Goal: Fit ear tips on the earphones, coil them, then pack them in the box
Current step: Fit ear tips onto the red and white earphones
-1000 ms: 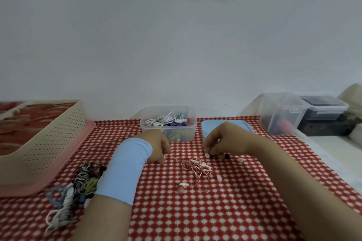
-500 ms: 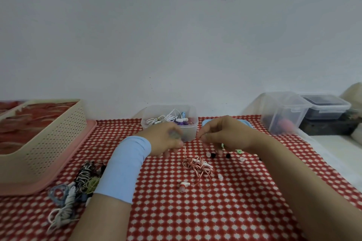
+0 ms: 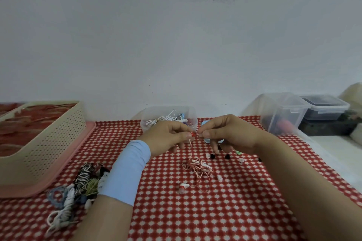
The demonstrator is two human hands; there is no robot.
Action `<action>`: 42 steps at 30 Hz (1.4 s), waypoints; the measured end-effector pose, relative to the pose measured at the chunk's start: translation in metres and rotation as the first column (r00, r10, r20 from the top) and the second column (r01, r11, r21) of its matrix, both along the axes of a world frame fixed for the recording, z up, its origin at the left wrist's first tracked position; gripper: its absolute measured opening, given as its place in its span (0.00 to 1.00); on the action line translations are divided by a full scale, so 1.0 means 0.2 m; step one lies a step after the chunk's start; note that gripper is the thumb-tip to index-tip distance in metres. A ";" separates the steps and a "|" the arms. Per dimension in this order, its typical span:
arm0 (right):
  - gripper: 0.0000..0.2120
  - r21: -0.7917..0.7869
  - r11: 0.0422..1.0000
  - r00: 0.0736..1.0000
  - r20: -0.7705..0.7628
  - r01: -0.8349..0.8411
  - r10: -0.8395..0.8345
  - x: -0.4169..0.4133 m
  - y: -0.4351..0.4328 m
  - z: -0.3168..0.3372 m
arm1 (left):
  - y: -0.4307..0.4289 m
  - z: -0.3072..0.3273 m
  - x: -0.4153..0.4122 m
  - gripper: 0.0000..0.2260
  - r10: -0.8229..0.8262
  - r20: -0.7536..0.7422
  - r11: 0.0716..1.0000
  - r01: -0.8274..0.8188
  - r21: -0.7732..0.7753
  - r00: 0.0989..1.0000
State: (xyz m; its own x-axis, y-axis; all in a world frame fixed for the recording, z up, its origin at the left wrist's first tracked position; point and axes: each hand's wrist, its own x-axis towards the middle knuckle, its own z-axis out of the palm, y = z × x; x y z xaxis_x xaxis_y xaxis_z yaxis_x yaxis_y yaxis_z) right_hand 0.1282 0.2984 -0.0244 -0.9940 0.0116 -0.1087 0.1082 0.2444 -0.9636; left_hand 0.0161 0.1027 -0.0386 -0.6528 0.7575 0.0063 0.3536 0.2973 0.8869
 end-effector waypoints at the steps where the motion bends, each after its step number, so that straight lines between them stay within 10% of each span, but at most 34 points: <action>1: 0.08 -0.029 1.000 1.000 0.000 0.005 -0.005 0.00 0.00 0.01 | 0.01 0.00 0.01 0.06 0.004 0.017 1.000 -0.005 0.028 1.000; 42: 0.07 -0.046 0.997 0.994 -0.085 0.058 -0.061 -0.01 -0.02 0.01 | 0.10 -0.13 0.00 0.07 0.018 0.189 0.953 -0.073 0.293 0.982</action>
